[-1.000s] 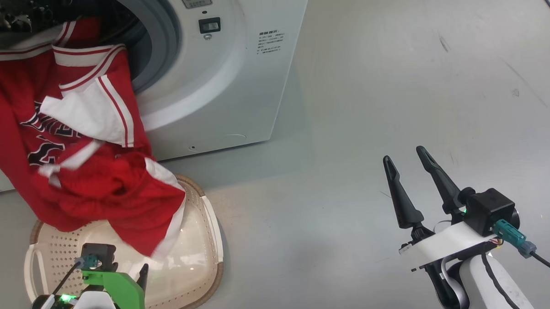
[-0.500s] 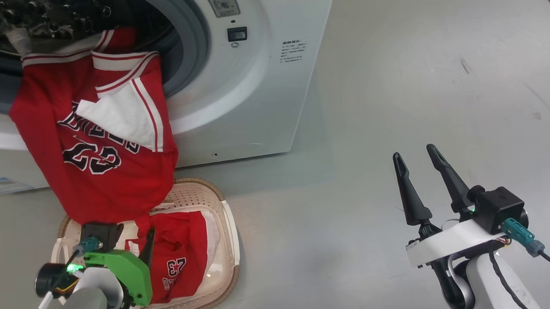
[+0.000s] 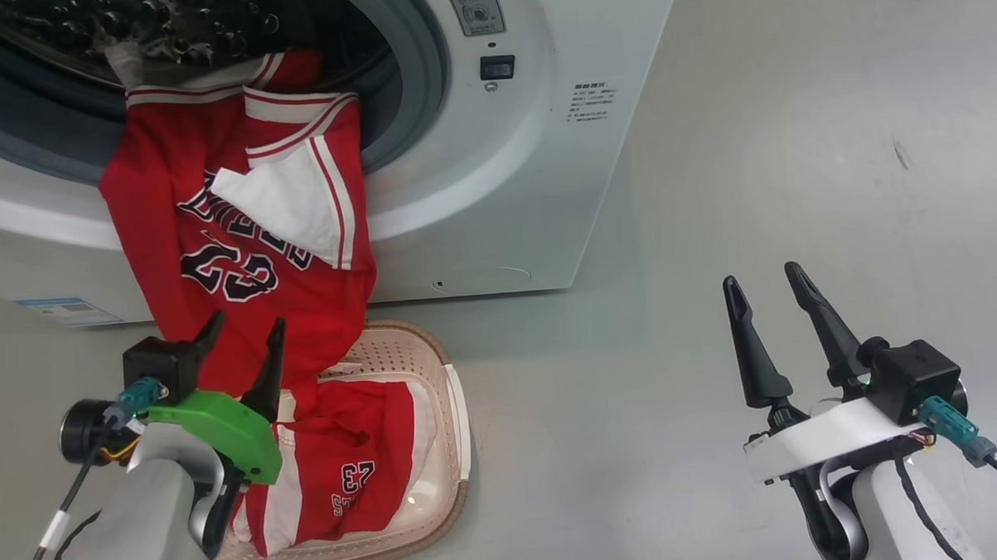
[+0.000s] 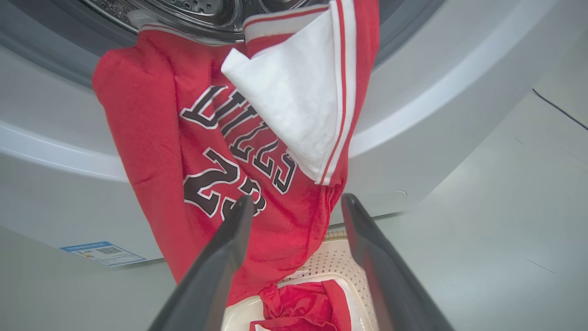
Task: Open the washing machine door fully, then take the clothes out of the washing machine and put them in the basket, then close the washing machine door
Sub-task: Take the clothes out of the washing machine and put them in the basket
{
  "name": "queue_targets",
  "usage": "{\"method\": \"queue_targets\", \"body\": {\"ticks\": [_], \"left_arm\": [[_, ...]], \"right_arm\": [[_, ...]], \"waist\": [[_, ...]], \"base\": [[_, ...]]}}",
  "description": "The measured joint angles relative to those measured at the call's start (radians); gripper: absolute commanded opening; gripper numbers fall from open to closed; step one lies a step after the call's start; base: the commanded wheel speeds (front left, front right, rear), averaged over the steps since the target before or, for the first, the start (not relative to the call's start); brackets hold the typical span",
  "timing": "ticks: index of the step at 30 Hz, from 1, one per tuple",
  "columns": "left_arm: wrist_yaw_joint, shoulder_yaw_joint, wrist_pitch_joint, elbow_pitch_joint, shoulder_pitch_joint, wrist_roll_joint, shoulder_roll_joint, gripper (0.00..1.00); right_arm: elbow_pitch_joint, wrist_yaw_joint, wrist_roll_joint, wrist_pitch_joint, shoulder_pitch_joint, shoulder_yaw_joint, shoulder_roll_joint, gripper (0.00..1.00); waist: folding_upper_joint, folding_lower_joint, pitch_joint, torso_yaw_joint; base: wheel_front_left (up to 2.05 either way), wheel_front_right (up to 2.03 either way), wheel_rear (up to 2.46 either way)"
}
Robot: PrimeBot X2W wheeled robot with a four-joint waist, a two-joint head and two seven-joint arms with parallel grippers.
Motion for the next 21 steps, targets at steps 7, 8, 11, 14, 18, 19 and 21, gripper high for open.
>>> {"method": "queue_targets", "body": {"ticks": [7,8,11,14,18,19,21], "left_arm": [[0.000,0.038,-0.003,-0.127,0.012,0.016,0.013,1.00],[0.000,0.054,-0.003,-0.158,0.016,0.014,0.012,1.00],[0.005,0.088,-0.003,-0.235,0.034,0.015,0.011,1.00],[0.013,0.108,-0.003,-0.288,0.072,0.015,0.001,1.00],[0.022,0.118,-0.003,-0.356,0.124,0.028,-0.010,1.00],[0.024,0.124,-0.003,-0.370,0.133,0.028,-0.013,1.00],[0.028,0.131,-0.003,-0.395,0.150,0.030,-0.017,1.00]], "right_arm": [[0.000,0.000,0.000,0.000,0.002,-0.001,0.000,1.00],[0.000,0.000,0.000,0.000,0.003,-0.001,0.000,1.00],[-0.001,0.000,0.000,0.000,0.006,-0.001,0.000,1.00],[-0.005,0.001,0.000,0.000,0.010,-0.002,0.000,1.00],[-0.006,0.001,-0.001,0.000,0.021,-0.003,0.000,1.00],[-0.007,0.001,-0.001,0.000,0.022,-0.003,0.000,1.00],[-0.010,0.001,-0.001,0.000,0.022,-0.005,0.000,1.00]], "waist": [[0.0000,0.0000,-0.026,0.025],[0.0000,0.0000,-0.028,0.027],[0.0000,0.0000,-0.034,0.032],[0.0000,0.0000,-0.037,0.034],[0.0000,0.0000,-0.042,0.035],[0.0000,0.0000,-0.042,0.034],[0.0000,0.0000,-0.044,0.034]], "base": [[0.00,0.00,0.00],[0.00,0.00,0.00],[0.00,0.00,0.00],[0.00,0.00,0.00],[0.00,0.00,0.00],[0.00,0.00,0.00],[0.00,0.00,0.00]]}}
